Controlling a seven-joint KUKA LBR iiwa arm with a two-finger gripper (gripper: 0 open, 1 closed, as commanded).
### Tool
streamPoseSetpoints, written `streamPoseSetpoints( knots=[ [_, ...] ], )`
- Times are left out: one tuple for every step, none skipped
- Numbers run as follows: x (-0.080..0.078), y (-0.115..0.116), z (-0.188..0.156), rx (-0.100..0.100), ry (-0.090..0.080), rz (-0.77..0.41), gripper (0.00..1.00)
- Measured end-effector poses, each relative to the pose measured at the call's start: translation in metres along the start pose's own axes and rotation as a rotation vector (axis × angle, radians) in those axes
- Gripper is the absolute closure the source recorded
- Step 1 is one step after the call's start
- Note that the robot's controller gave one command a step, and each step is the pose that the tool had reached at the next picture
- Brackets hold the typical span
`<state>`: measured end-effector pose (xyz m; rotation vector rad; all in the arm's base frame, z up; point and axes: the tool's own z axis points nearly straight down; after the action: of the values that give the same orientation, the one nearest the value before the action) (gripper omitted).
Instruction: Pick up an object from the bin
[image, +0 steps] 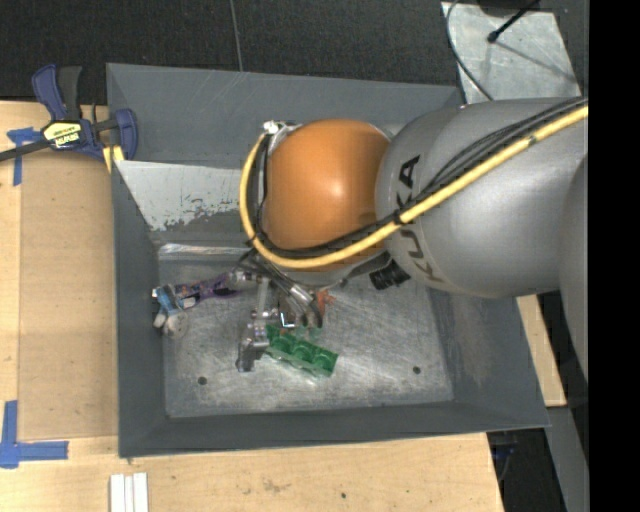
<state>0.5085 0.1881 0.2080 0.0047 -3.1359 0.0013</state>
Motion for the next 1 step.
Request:
streamPoseSetpoints(
  knots=[
    [-0.002, -0.0009, -0.0042, -0.002, -0.008, 0.003, 0.0]
  ],
)
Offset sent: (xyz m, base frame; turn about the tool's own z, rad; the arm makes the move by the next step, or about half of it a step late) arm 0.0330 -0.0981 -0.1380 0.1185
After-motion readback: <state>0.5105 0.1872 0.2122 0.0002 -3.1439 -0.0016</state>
